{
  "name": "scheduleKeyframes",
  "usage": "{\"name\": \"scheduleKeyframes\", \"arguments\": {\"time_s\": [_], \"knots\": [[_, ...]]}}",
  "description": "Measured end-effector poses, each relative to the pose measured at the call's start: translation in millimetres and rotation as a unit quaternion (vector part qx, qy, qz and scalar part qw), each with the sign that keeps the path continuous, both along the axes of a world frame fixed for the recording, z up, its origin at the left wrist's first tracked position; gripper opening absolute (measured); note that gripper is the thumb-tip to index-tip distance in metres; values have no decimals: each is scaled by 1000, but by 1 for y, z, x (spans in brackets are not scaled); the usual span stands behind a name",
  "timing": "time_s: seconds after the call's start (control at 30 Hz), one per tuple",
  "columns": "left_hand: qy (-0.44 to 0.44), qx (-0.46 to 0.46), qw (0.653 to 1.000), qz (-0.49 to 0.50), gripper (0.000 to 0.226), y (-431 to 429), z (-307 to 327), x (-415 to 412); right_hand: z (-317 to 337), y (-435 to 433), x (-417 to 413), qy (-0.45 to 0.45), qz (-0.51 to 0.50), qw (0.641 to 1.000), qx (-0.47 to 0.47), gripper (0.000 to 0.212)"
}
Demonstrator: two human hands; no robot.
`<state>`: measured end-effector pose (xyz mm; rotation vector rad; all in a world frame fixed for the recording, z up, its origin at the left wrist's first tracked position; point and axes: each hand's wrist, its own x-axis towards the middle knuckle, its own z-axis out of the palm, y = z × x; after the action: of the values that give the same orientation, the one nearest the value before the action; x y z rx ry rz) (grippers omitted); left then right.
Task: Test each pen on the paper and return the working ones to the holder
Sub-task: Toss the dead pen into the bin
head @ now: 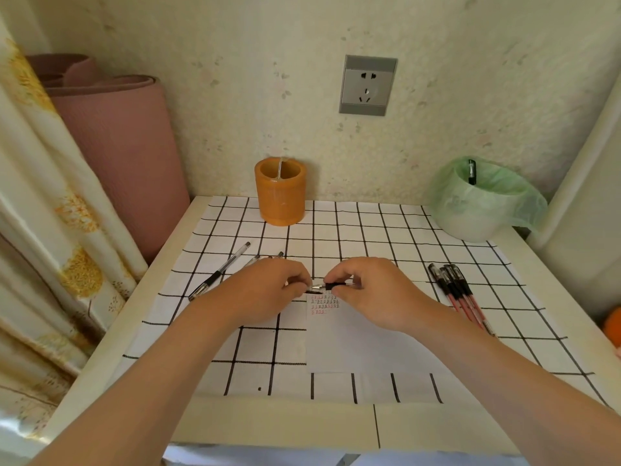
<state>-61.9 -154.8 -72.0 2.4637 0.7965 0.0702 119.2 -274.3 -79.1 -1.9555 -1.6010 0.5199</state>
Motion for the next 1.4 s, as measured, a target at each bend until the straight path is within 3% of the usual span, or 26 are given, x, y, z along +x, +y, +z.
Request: {"name": "scheduleKeyframes", "arguments": {"time_s": [0.13,0.3,0.4,0.47,0.6,0.77,0.9,0.97,1.13,1.4], "knots": [[-16,-41,999,13,14,-7,2,5,2,-1,-7,-2,24,1000,-1,19],[-55,-180,979,77,16,-13,7,11,3,-4,-13,-225,64,972,18,25],[-63,-223,970,74,13,-17,11,15,2,-4,-18,-284,52,957,15,62],[-58,-254,963,64,14,-22,14,16,1,-4,-19,-283,28,959,0,70],[-62,-271,958,63,15,-26,19,17,3,-5,-20,-273,-5,962,10,66],[-13,-251,966,59,19,-28,25,20,-2,-8,-16,-286,34,957,39,56],[-89,-171,974,120,12,-22,29,29,-8,-12,-3,-134,53,987,73,27],[-150,-176,963,142,12,-23,30,38,-9,-14,4,-52,40,994,88,15],[-230,-172,950,127,13,-34,29,68,-2,-18,23,58,-38,993,96,13],[-192,-16,975,108,28,-32,16,114,19,-33,79,-79,-112,983,120,18]]}}
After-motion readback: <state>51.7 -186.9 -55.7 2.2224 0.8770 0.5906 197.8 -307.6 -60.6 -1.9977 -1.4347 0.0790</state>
